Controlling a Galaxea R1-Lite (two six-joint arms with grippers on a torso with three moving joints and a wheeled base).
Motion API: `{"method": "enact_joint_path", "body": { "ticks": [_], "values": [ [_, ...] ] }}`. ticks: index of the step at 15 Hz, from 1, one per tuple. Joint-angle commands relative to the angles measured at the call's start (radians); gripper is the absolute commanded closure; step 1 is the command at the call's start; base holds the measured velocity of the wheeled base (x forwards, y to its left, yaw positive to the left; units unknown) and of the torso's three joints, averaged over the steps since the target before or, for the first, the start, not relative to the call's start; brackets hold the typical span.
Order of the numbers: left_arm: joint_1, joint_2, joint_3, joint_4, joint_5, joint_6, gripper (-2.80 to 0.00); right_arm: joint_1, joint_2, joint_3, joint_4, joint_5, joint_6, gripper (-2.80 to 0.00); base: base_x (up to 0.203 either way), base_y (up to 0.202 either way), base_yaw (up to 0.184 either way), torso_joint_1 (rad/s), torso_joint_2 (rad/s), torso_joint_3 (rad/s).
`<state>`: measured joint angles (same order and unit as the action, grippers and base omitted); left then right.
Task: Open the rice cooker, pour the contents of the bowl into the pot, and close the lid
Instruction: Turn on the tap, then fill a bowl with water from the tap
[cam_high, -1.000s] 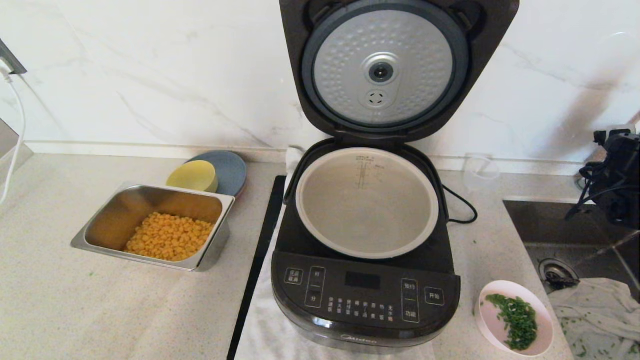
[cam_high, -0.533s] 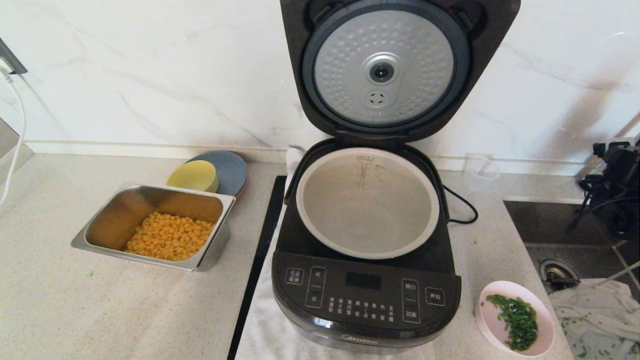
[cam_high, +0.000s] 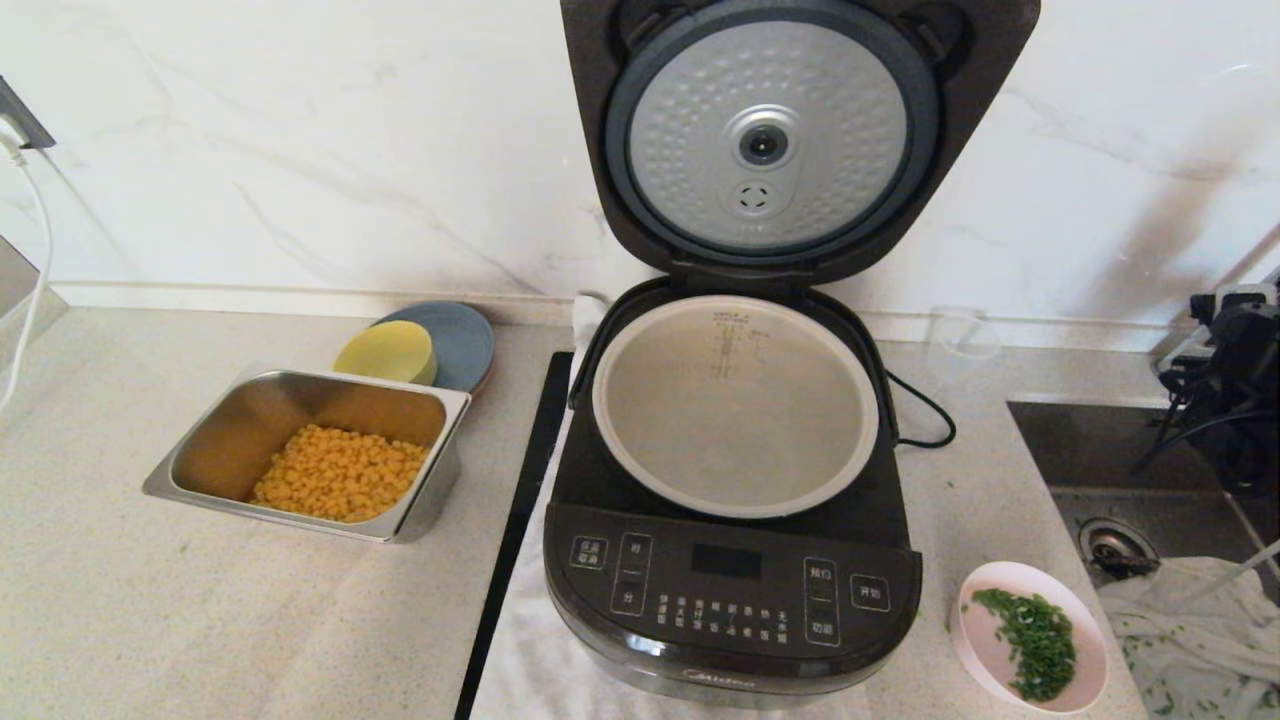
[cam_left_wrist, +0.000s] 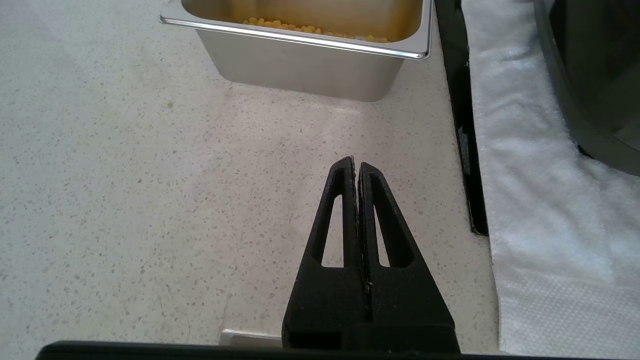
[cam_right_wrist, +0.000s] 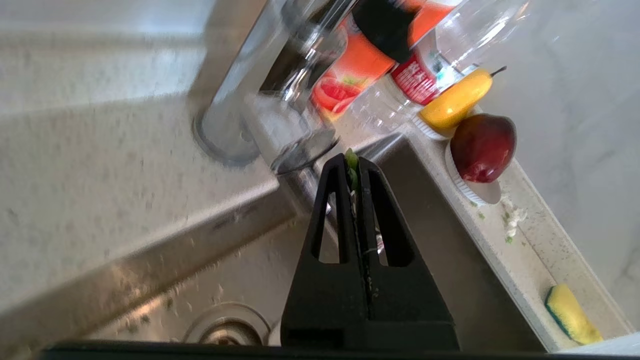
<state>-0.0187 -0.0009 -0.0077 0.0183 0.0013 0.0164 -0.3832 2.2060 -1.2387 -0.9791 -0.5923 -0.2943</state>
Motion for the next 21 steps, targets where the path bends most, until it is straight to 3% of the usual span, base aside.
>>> {"method": "enact_joint_path", "body": {
  "ticks": [1, 4, 7, 8, 10, 12, 13, 14, 17, 21],
  "values": [
    [0.0, -0.002, 0.0, 0.0, 0.0, 0.0, 0.0, 0.019, -0.054, -0.001, -0.034, -0.007, 0.001, 0.0, 0.0, 0.0, 0.0, 0.0, 0.0, 0.0],
    [0.0, -0.002, 0.0, 0.0, 0.0, 0.0, 0.0, 0.091, -0.194, 0.006, 0.066, -0.001, 0.021, 0.0, 0.0, 0.0, 0.0, 0.0, 0.0, 0.0],
    [0.0, -0.002, 0.0, 0.0, 0.0, 0.0, 0.0, 0.165, -0.341, -0.036, 0.558, 0.084, 0.168, 0.0, 0.0, 0.0, 0.0, 0.0, 0.0, 0.0],
    [0.0, -0.002, 0.0, 0.0, 0.0, 0.0, 0.0, 0.185, -0.385, -0.074, 0.78, 0.149, 0.241, 0.0, 0.0, 0.0, 0.0, 0.0, 0.0, 0.0],
    [0.0, -0.002, 0.0, 0.0, 0.0, 0.0, 0.0, 0.205, -0.459, -0.183, 1.257, 0.372, 0.367, 0.0, 0.0, 0.0, 0.0, 0.0, 0.0, 0.0],
    [0.0, -0.002, 0.0, 0.0, 0.0, 0.0, 0.0, 0.212, -0.507, -0.305, 1.72, 0.624, 0.436, 0.0, 0.0, 0.0, 0.0, 0.0, 0.0, 0.0],
    [0.0, -0.002, 0.0, 0.0, 0.0, 0.0, 0.0, 0.212, -0.532, -0.342, 1.889, 0.72, 0.459, 0.0, 0.0, 0.0, 0.0, 0.0, 0.0, 0.0],
    [0.0, -0.002, 0.001, 0.0, 0.0, 0.0, 0.0, 0.213, -0.559, -0.348, 1.975, 0.782, 0.475, 0.0, 0.0, 0.0, 0.0, 0.0, 0.0, 0.0],
    [0.0, -0.002, 0.0, 0.0, 0.0, 0.0, 0.0, 0.216, -0.6, -0.174, 1.978, 0.785, 0.468, 0.0, 0.0, 0.0, 0.0, 0.0, 0.0, 0.0],
    [0.0, -0.002, 0.0, 0.0, 0.0, 0.0, 0.0, 0.255, -0.665, 0.118, 1.822, 0.74, 0.453, 0.0, 0.0, 0.0, 0.0, 0.0, 0.0, 0.0]
  ]
}}
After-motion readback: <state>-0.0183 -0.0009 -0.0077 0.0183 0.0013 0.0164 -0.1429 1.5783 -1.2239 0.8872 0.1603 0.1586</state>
